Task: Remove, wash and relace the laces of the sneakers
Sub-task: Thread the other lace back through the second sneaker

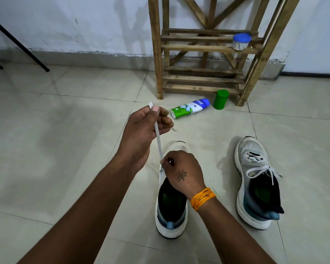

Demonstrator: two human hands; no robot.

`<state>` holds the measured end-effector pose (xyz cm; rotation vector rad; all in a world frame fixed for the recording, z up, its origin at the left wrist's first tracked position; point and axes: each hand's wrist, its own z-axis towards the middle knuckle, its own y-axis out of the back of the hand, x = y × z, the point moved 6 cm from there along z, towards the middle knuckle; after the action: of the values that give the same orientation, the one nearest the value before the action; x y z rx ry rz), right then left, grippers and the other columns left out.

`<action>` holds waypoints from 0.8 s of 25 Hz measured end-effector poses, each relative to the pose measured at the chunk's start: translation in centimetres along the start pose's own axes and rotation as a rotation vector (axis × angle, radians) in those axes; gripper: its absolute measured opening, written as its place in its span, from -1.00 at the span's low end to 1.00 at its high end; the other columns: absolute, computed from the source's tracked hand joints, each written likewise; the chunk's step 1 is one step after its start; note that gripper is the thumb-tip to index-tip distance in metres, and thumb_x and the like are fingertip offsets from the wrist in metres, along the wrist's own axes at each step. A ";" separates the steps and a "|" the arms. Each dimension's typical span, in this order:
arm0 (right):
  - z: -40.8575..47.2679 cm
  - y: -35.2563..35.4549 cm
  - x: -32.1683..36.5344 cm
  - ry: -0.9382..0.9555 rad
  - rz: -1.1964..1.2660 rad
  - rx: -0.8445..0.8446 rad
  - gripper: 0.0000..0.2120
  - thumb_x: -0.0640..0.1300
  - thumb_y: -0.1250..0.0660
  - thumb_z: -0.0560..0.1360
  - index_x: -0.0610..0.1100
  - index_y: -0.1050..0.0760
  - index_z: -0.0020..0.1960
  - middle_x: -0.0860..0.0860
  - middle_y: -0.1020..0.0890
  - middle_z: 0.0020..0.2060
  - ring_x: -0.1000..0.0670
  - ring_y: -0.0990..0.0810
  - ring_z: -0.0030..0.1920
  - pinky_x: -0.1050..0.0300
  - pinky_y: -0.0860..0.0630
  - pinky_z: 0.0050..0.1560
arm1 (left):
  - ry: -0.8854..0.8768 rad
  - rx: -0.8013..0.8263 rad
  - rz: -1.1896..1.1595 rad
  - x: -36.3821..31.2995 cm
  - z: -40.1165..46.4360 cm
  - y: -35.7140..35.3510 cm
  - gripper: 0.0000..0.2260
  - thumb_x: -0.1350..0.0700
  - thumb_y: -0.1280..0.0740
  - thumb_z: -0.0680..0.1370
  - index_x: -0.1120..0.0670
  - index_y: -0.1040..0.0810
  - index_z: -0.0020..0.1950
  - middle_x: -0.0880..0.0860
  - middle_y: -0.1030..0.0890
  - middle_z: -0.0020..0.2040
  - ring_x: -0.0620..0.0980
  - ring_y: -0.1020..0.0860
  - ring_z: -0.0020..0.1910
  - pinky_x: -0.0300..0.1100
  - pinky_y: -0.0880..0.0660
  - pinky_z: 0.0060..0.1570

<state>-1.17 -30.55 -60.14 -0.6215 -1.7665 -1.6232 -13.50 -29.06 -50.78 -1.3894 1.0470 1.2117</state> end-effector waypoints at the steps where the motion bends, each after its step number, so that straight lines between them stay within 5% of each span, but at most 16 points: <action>1: -0.1 -0.2 0.3 -0.020 0.124 0.046 -0.88 0.01 -0.37 0.60 -0.01 -0.62 -0.05 0.09 -0.52 -0.41 0.05 -0.55 -0.29 0.10 -0.38 -0.23 | 0.007 0.001 0.000 0.0 0.0 0.1 -0.71 0.05 -0.19 0.74 0.19 -0.60 0.02 0.12 -0.67 -0.17 0.11 -0.69 -0.05 0.04 -0.63 0.18; 3: -0.4 -0.5 2.2 -0.049 0.601 0.116 -0.89 -0.04 -0.37 0.62 -0.03 -0.60 0.11 0.02 -0.56 -0.39 0.09 -0.54 -0.36 0.12 -0.42 -0.25 | 0.035 0.005 -0.006 0.2 -0.1 0.1 -0.71 0.06 -0.19 0.74 0.21 -0.60 0.03 0.13 -0.66 -0.17 0.12 -0.69 -0.05 0.08 -0.62 0.19; 5: -0.5 -0.2 3.5 -0.040 0.746 0.090 -0.88 -0.07 -0.34 0.64 -0.11 -0.59 0.02 -0.02 -0.56 -0.41 0.09 -0.45 -0.43 0.12 -0.36 -0.31 | 0.055 0.008 -0.017 0.4 -0.2 0.0 -0.71 0.06 -0.19 0.74 0.21 -0.60 0.03 0.13 -0.65 -0.17 0.12 -0.69 -0.05 0.10 -0.61 0.21; 10: -1.2 -1.9 1.0 -0.013 0.238 0.119 -0.77 -0.08 -0.31 0.64 -0.14 -0.55 -0.16 -0.04 -0.65 -0.35 -0.02 -0.60 -0.28 -0.04 -0.55 -0.12 | 0.039 -0.004 -0.039 -0.2 0.4 0.7 -0.70 0.05 -0.17 0.74 0.20 -0.59 0.04 0.10 -0.66 -0.18 0.12 -0.69 -0.05 0.09 -0.61 0.22; 13: -1.2 -0.7 2.8 0.033 0.497 0.023 -0.93 -0.10 -0.33 0.64 -0.03 -0.58 0.09 -0.06 -0.64 -0.34 0.03 -0.60 -0.30 0.08 -0.52 -0.19 | 0.054 0.016 -0.044 0.1 0.3 0.4 -0.70 0.05 -0.16 0.74 0.20 -0.59 0.03 0.09 -0.66 -0.19 0.11 -0.68 -0.06 0.05 -0.62 0.18; 15: -0.7 0.0 4.0 0.042 0.677 0.002 -0.94 -0.12 -0.32 0.65 -0.07 -0.57 0.04 -0.05 -0.61 -0.39 0.08 -0.53 -0.38 0.14 -0.43 -0.30 | 0.068 0.041 -0.045 0.3 0.2 0.0 -0.71 0.04 -0.17 0.74 0.19 -0.59 0.03 0.09 -0.65 -0.18 0.11 -0.68 -0.05 0.00 -0.63 0.09; 20: -0.6 -1.1 1.5 0.009 0.245 0.044 -0.79 -0.07 -0.31 0.62 -0.06 -0.51 -0.18 -0.02 -0.63 -0.36 -0.03 -0.59 -0.27 -0.08 -0.54 -0.11 | 0.040 0.031 -0.044 -0.3 0.5 -0.1 -0.70 0.06 -0.16 0.75 0.20 -0.58 0.03 0.08 -0.66 -0.21 0.10 -0.68 -0.08 0.07 -0.62 0.20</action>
<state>-2.91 -31.39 -59.83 -0.7765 -1.6439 -1.4144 -13.51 -28.59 -50.45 -1.4101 1.0536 1.1357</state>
